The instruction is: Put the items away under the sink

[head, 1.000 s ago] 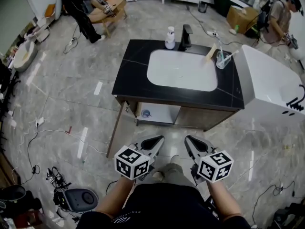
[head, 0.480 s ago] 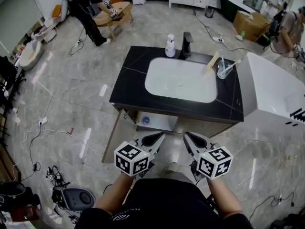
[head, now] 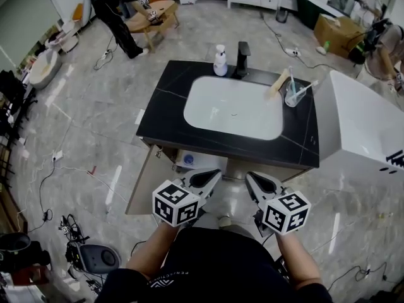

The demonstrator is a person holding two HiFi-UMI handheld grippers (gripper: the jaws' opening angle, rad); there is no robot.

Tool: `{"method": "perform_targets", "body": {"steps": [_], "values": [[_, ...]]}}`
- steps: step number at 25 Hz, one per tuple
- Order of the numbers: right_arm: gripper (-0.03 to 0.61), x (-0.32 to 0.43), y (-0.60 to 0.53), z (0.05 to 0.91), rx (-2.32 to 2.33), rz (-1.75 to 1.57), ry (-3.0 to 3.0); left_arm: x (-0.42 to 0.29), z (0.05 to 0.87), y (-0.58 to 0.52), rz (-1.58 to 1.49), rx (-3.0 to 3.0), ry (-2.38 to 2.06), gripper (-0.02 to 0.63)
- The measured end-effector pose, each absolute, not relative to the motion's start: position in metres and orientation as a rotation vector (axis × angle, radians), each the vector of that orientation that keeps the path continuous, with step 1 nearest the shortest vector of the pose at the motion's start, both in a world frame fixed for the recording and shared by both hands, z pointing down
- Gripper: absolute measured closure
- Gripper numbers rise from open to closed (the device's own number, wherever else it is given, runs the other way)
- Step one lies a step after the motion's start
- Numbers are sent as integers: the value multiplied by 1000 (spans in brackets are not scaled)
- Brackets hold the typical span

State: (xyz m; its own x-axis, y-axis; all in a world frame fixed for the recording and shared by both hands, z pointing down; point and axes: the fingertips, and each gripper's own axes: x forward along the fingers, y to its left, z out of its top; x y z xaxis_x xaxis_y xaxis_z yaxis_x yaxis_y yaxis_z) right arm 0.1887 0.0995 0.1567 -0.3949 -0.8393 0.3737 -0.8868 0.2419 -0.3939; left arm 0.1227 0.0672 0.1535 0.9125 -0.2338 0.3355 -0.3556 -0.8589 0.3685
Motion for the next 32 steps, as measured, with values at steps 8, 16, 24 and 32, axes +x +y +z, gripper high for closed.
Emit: {"method": "perform_targets", "body": {"steps": [8,16,24,32], "values": [[543,200,90,157,1688,852,-2427,134,154,57,397,2652,-423,612],[543,209,68,158,1709,842,-2407,150,154,31,365,2678,-421,612],[543,215,21,156,1733,853,-2392,161,153,-16,352,2676,-373,612],[543,228,-36,154,1755,863,-2381,180,155,-67,373,2692,-335,612]]}}
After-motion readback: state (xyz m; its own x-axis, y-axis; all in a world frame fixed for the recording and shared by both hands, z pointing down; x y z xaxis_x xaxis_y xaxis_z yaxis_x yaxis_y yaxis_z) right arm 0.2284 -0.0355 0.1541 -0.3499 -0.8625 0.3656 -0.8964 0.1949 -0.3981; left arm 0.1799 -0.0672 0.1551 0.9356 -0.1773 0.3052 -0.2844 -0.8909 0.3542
